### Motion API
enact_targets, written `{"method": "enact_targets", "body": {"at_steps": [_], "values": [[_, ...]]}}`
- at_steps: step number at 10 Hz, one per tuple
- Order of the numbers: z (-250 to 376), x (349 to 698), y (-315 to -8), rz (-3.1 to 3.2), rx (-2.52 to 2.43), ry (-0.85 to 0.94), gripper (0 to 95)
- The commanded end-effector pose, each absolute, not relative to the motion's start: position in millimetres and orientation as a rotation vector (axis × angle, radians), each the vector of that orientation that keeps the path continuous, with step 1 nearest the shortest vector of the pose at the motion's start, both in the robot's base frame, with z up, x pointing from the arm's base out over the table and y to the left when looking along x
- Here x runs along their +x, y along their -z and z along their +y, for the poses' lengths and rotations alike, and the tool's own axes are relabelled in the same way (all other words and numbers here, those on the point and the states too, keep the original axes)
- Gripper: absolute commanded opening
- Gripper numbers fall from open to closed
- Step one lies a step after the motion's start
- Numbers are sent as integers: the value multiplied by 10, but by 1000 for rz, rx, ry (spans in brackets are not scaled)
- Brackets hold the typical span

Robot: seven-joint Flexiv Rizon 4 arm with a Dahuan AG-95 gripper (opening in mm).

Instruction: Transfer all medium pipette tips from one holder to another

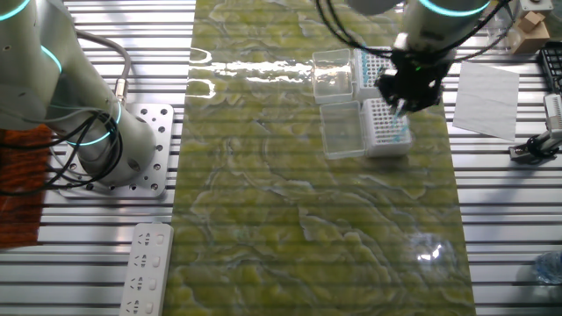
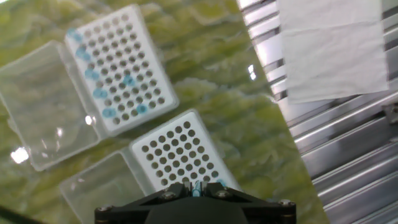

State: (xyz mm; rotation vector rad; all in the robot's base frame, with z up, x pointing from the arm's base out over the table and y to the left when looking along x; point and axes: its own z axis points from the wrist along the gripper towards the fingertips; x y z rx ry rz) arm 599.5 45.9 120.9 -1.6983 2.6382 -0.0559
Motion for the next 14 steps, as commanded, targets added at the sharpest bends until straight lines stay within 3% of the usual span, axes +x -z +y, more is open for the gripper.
{"method": "enact_targets", "body": {"at_steps": [1,6,14], "values": [[697,6055,-1540,2737,-1641,16,0],[1157,6040,-1702,2852,-1386,-128,0],[1939,5995,-1459,2992,-980,-185,0]]}}
